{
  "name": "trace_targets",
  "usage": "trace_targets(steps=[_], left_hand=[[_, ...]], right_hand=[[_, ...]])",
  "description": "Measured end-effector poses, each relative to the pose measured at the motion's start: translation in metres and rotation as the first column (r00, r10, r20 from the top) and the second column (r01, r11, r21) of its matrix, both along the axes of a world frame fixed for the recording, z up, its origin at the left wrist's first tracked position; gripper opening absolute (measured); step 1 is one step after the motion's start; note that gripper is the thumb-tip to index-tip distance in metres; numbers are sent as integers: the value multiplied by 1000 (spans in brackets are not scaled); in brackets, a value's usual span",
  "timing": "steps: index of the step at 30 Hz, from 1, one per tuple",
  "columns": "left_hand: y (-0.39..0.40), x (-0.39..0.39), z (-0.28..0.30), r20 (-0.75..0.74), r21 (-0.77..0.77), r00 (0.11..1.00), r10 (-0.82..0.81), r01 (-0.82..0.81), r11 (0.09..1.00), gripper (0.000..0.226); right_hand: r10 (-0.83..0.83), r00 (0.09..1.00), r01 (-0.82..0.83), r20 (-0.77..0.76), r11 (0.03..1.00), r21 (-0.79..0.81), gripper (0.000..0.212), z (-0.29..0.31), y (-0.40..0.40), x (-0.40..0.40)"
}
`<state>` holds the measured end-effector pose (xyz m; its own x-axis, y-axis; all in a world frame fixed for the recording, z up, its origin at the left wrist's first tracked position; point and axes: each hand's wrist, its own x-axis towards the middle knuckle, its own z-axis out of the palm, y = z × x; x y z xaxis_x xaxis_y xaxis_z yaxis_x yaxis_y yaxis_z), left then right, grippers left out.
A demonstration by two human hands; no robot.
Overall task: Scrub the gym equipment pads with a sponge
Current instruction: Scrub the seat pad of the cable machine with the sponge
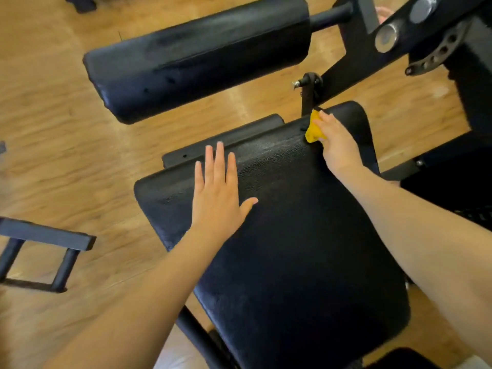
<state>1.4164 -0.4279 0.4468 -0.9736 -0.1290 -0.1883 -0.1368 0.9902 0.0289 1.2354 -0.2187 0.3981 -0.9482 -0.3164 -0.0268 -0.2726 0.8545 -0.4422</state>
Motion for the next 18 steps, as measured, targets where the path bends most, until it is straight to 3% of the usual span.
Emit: trace_targets(steps=[4,7,11,13,15,16,18], left_hand=[[4,-54,-10,20,-55,974,-227,228,972,84],[-1,-63,-29,51,-15,952,-303,304,953,80],[-5,-61,-45,-26,15,958,-287,288,958,79],[-5,-60,-46,-39,21,958,-284,285,958,77],[-6,-60,-46,-46,29,960,-277,279,960,75],[-6,-60,-47,-51,24,959,-280,281,959,75],[-6,-60,-48,-32,10,957,-289,290,957,74]], right_hand=[[167,986,-168,21,985,32,53,4,21,-12],[42,998,-41,43,999,-27,53,0,41,-34],[-57,994,68,96,992,-108,52,-4,48,-50],[-215,969,235,120,951,-201,44,2,45,-58],[-399,906,420,140,888,-188,36,9,43,-69],[-435,892,450,124,879,-155,33,12,38,-72],[-342,939,344,42,935,-90,29,15,21,-70]])
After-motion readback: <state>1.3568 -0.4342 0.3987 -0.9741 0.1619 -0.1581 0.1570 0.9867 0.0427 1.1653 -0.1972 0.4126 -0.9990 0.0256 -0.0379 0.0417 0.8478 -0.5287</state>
